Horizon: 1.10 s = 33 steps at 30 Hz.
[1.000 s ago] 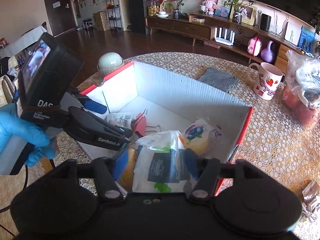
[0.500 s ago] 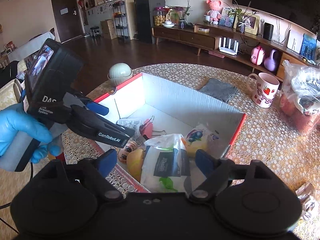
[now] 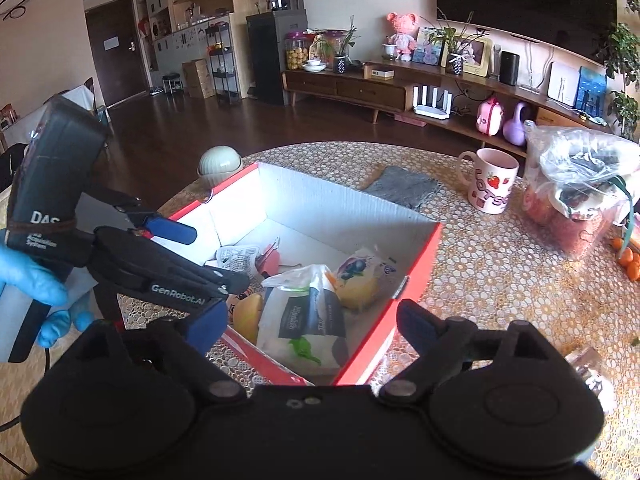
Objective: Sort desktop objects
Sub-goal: 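Withdraw both tools from the shoebox toward the foil bag and cable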
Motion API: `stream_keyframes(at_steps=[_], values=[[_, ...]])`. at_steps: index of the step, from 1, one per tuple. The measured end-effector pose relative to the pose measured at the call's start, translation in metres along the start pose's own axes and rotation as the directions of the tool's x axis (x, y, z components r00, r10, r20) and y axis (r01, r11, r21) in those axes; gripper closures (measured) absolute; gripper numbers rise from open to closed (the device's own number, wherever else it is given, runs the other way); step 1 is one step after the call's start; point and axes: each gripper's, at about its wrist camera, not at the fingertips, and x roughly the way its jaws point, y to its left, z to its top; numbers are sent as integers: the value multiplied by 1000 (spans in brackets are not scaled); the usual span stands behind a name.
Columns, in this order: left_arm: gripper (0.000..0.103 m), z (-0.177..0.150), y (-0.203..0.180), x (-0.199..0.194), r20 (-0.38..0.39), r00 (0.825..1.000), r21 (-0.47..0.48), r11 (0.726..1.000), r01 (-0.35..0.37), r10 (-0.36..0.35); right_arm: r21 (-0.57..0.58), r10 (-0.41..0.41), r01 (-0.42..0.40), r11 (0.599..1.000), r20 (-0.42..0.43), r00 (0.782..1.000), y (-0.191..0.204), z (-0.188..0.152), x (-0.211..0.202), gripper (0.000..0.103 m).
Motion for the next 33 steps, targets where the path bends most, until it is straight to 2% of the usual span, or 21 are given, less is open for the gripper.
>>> stream_keyframes(at_steps=[18, 24, 28, 30, 33], values=[[20, 6, -96, -19, 25, 991, 84, 988, 128, -131, 91, -114, 112, 990, 17, 993, -73, -38, -55, 9], [15, 11, -128, -19, 37, 984, 110, 979, 171, -176, 119, -148, 145, 982, 14, 989, -101, -48, -65, 9], [12, 15, -151, -13, 42, 983, 129, 977, 170, -177, 135, -175, 172, 976, 6, 985, -123, -57, -71, 9], [2, 18, -161, -9, 50, 985, 130, 979, 157, -164, 147, -188, 186, 972, 2, 982, -134, -60, -72, 9], [2, 22, -177, -3, 59, 987, 137, 980, 142, -151, 168, -208, 206, 964, -5, 978, -152, -66, -76, 9]])
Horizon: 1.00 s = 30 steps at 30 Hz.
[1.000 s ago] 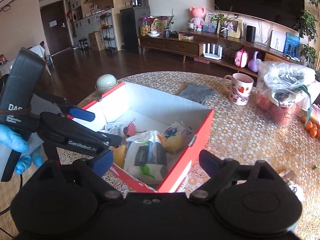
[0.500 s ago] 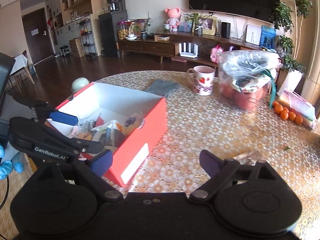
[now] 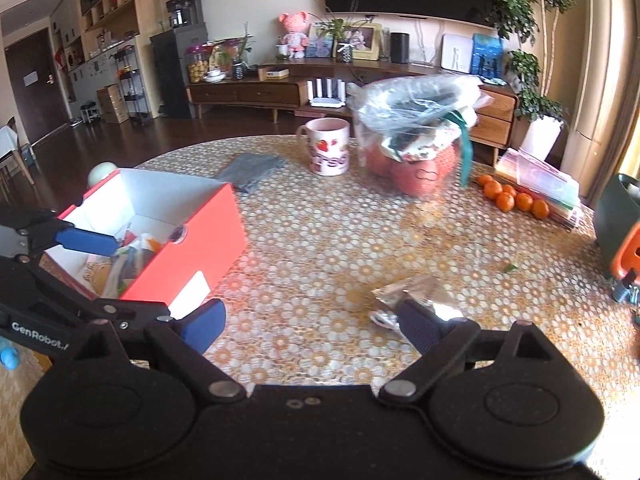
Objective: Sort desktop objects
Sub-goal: 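Withdraw both tools from the shoebox toward the foil bag and cable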
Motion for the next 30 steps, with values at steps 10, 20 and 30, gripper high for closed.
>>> stream_keyframes(at_steps=[10, 20, 30], values=[[2, 24, -54, 32, 11, 999, 44, 998, -39, 39, 43, -83, 83, 996, -15, 996, -67, -4, 5, 9], [2, 31, -98, 81, -6, 1000, 62, 998, -22, 22, 78, -139, 144, 987, -60, 988, -117, -2, 33, 10], [1, 35, -126, 131, -54, 996, 114, 991, 71, -65, 111, -111, 124, 986, -118, 987, -139, -5, 75, 11]])
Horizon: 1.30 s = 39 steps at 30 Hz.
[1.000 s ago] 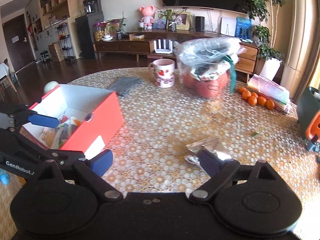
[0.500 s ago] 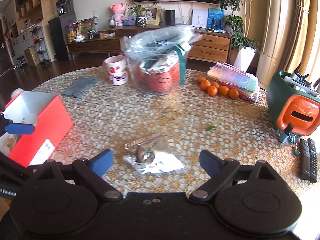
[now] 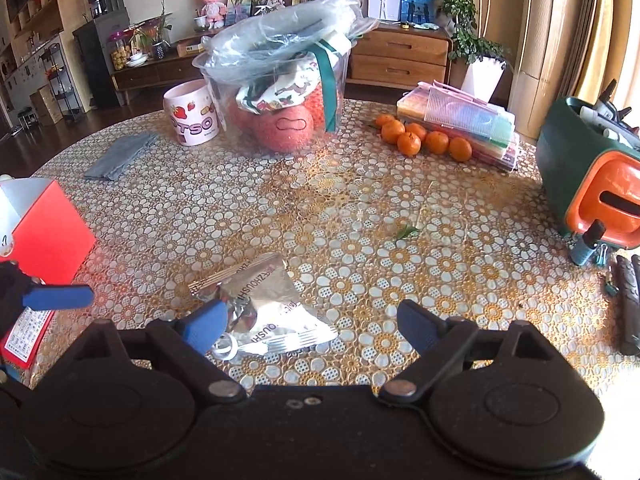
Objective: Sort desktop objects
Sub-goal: 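Withdraw both tools from the shoebox toward the foil bag and cable, then grasp the white USB cable with the left tool while the right tool grasps the foil snack bag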
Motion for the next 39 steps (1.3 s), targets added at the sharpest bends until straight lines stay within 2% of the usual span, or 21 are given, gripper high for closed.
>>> stream_keyframes(at_steps=[14, 26, 34, 39], values=[[1, 12, 2, 55, -53, 998, -31, 999, 16, -18, 13, 35, -34, 999, -60, 998, 2, 4, 48, 12], [1, 14, 25, 79, -68, 995, -78, 995, 64, -69, 41, 80, -76, 996, -90, 993, 3, 6, 72, 13], [1, 10, 27, 76, -52, 994, -49, 994, 94, -97, 66, 125, -119, 991, -108, 986, 8, 6, 81, 16], [1, -1, 21, 69, -46, 992, 26, 993, 115, -114, 69, 143, -135, 988, -117, 983, 10, 6, 83, 16]])
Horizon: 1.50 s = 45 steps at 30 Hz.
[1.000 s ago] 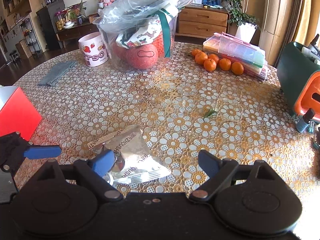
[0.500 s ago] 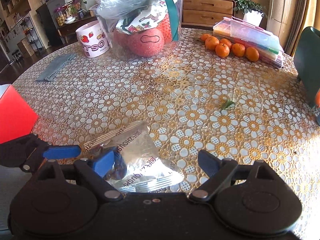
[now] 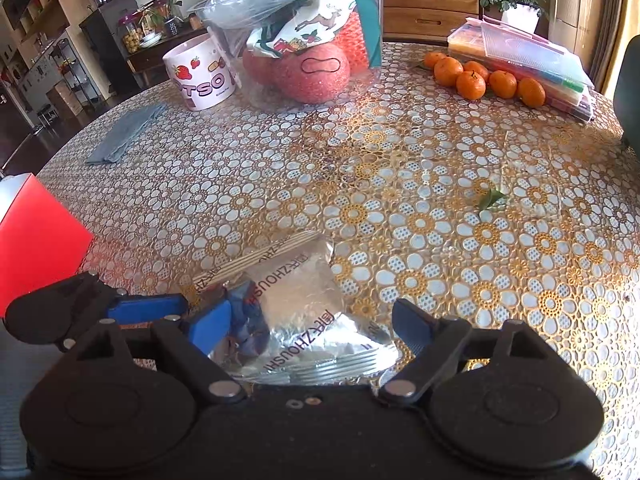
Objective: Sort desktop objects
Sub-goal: 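Grasp the white USB cable with the left tool while the right tool grasps the foil snack bag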
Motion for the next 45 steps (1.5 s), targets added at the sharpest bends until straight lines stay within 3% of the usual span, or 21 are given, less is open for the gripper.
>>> stream_keyframes(at_steps=[6, 10, 11, 15, 21, 33, 45], values=[[9, -7, -4, -6, 19, 1000, 30, 1000, 4, -4, -25, -15, 14, 1000, -17, 1000, 8, -4, 4, 21], [34, -5, -6, -10, 23, 1000, 34, 999, 4, -5, -34, -27, 26, 999, -13, 1000, 9, -3, 4, 24], [45, -5, -7, -11, 23, 1000, 34, 999, -2, 2, -34, -26, 26, 999, -14, 1000, 8, -3, 3, 24], [67, -4, -6, -14, 17, 1000, 28, 1000, -4, 4, -39, -40, 39, 998, -9, 999, 10, -3, 2, 28], [87, -6, 2, -19, 7, 1000, 4, 1000, -24, 24, -37, -59, 59, 998, -7, 998, 11, -4, -2, 35], [88, -19, 21, -43, 18, 997, -49, 996, -70, 71, -56, -89, 88, 995, -12, 996, 27, -6, -14, 39], [88, -29, 48, -95, 54, 994, -108, 990, -88, 94, -116, -84, 83, 990, -5, 996, 65, -15, -45, 39]])
